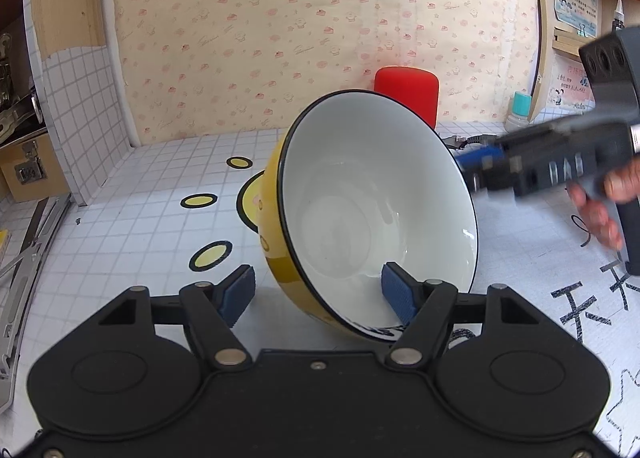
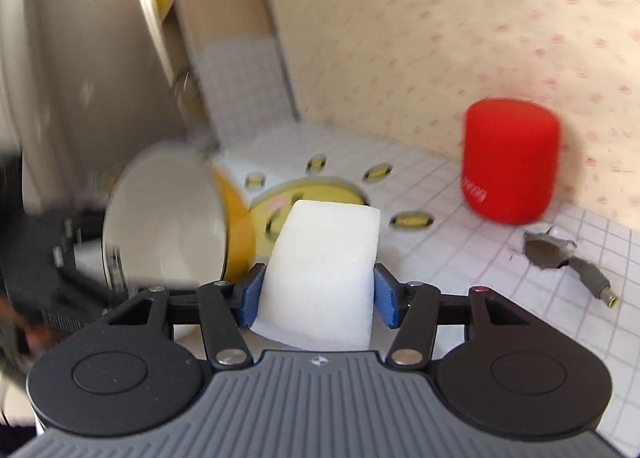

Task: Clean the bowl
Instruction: 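Wipe the bowl's outer base with the sponge in the right gripper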

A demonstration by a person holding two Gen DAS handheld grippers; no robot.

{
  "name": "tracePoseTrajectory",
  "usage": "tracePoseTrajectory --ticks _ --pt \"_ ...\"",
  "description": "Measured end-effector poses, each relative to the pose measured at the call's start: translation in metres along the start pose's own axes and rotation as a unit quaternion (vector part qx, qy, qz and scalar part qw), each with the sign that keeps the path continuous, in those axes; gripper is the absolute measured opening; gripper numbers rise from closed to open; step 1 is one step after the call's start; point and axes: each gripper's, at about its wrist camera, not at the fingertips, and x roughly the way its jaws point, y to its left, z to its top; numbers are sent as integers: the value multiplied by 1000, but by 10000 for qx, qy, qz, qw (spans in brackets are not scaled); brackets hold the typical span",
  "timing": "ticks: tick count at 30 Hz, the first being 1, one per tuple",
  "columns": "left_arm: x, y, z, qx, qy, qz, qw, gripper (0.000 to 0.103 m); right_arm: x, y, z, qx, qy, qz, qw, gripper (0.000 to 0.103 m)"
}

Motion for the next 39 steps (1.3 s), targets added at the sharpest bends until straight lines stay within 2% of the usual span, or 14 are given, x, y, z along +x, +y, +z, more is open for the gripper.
tracePoseTrajectory --ticks 2,3,7,12,15,20,26,31,36,39 --pt "0 0 0 11 -2 15 10000 72 0 -11 7 545 -271 411 9973 57" --pt "0 0 0 27 -4 34 10000 73 1 -18 9 887 -379 697 9929 57" --pt "1 0 0 34 -2 79 10000 75 13 -29 16 1674 -610 1367 9745 57" --pt "4 0 2 105 2 199 9997 78 33 -24 21 1878 -394 1275 9731 57" --pt "5 0 5 146 -72 331 9993 78 34 -18 21 1874 -352 1400 9716 57" --pt "7 -3 13 260 -302 225 9990 78 38 -16 17 1945 -254 1556 9681 57" --pt "12 2 11 87 -276 21 9996 75 37 -24 12 2173 -205 1588 9629 57" --pt "13 -7 11 247 -283 183 9991 75 39 -30 6 2422 -201 1667 9556 57" --pt "15 -6 10 99 -222 111 9996 75 43 -31 2 2636 -222 1694 9494 58" --pt "14 -8 10 85 -190 160 9997 75 40 -29 4 2495 -223 1600 9548 58"
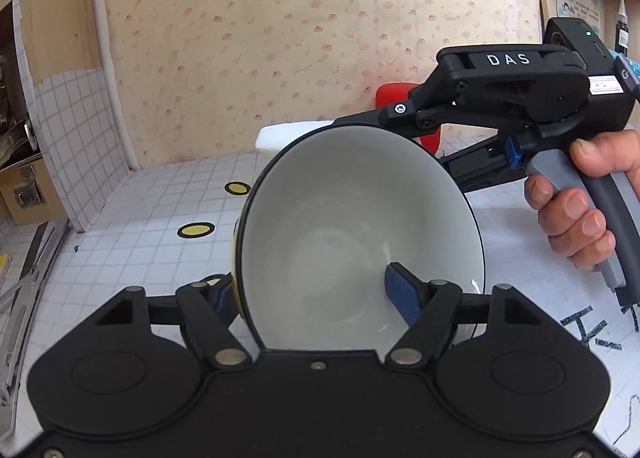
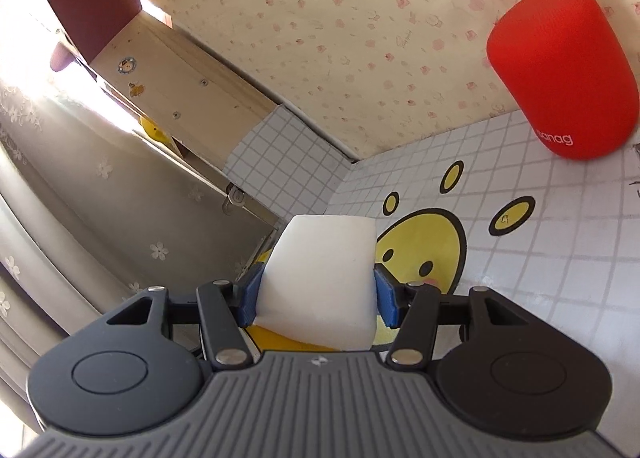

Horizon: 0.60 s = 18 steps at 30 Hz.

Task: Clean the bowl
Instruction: 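Wipe the bowl's outer base with the sponge in the right gripper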

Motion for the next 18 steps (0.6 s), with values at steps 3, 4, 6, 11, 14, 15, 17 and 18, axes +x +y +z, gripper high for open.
tracePoseTrajectory --ticks 3,4,6,11,14,15,17,18 --pt "0 -1 -1 -12 43 9 10000 75 -8 5 4 -318 16 -152 9994 58" --pt "0 -1 -1 -20 63 8 10000 75 -11 5 4 -379 19 -191 9991 58" --pt "1 -1 -2 -13 91 18 10000 75 -14 2 6 -358 31 -201 9992 58" --pt "-2 -6 -2 72 39 53 10000 75 -4 6 7 -307 4 -101 9995 58" --pt "-4 -7 -1 113 22 73 9999 75 4 16 6 -453 10 -39 9990 58" --pt "-4 -7 -1 109 34 77 9999 75 5 18 5 -516 15 -50 9987 58" --pt "-6 -7 -2 117 72 87 9999 75 5 21 5 -629 35 -70 9980 58" --pt "-7 -7 -2 119 83 93 9999 75 2 19 6 -628 73 -14 9980 58"
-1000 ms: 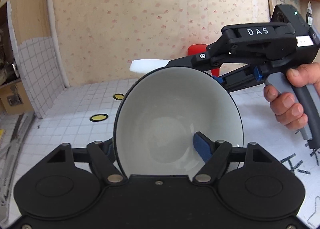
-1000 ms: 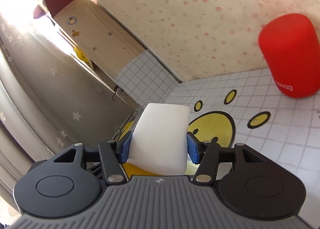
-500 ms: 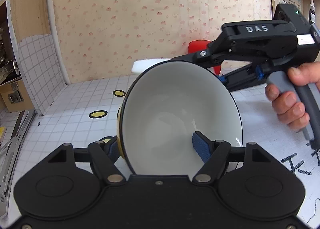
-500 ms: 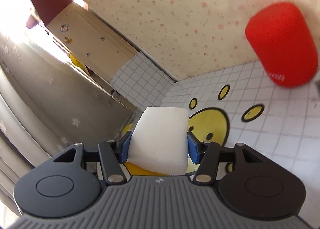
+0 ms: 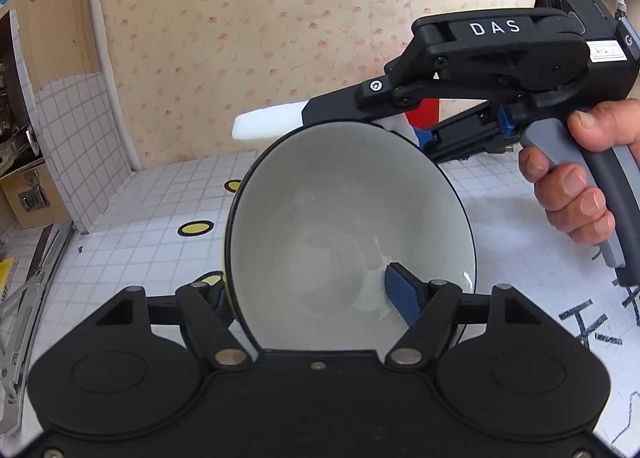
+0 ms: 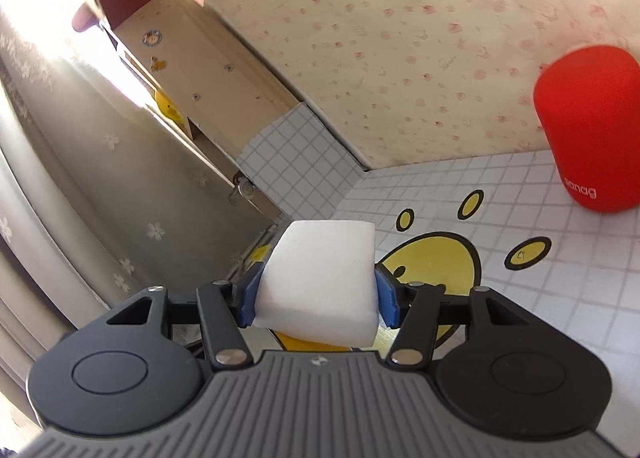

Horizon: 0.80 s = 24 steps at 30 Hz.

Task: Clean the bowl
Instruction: 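Wipe the bowl's outer base with the sponge in the right gripper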

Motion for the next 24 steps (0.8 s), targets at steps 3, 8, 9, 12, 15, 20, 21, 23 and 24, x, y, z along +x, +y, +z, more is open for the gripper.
tracePoseTrajectory --ticks 3,8,9,12,15,20,21,23,24 --pt "0 2 -2 -35 55 6 10000 75 -12 -9 0 99 26 87 9999 58" --pt "0 2 -4 -31 76 26 10000 75 -23 -23 0 308 -36 -45 9995 58" --pt "-1 2 -4 -25 72 47 10000 75 -23 -23 -1 327 -50 -36 9994 58" --pt "-4 -1 -4 46 38 141 9999 75 -16 -22 -3 387 -52 81 9992 58" --pt "-6 -2 -1 56 -26 171 9998 75 -10 -18 -5 394 -49 225 9990 58" --pt "-6 2 2 -41 -54 225 9997 75 -8 -10 -8 356 -51 327 9988 58" --pt "-5 3 2 -56 -33 220 9997 76 -7 -8 -9 339 -82 301 9989 58" --pt "-5 11 -1 -298 68 107 9995 75 -6 -7 -10 355 -118 283 9989 58" --pt "-5 13 -3 -363 81 79 9993 75 -6 -7 -11 371 -120 305 9988 59"
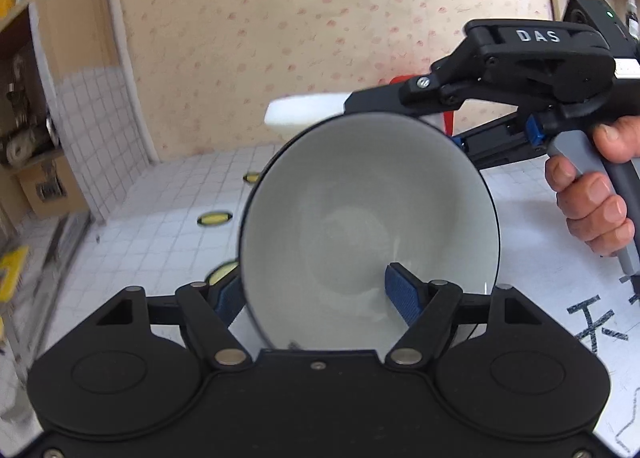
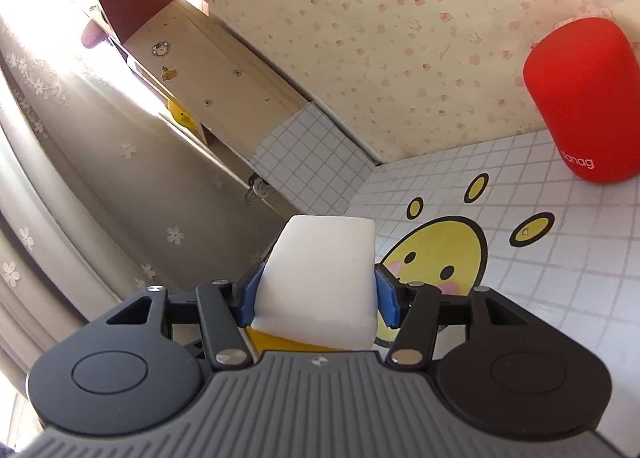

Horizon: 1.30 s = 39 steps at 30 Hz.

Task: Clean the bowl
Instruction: 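Wipe the bowl's outer base with the sponge in the right gripper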

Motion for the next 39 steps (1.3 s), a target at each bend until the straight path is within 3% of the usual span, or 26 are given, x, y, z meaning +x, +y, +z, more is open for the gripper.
tracePoseTrajectory --ticks 10,14,30,39 --pt "-3 0 -3 76 -37 219 9997 73 -4 -6 2 73 -52 -49 9999 59" --pt "-8 5 -6 -66 16 194 9998 73 0 2 1 -45 -7 100 9999 59" --pt "-9 3 -8 -145 -2 275 9995 73 -5 9 4 -306 -45 -57 9995 59" --pt "-7 5 -4 -194 -65 403 9990 73 -3 7 3 -169 11 229 9996 59"
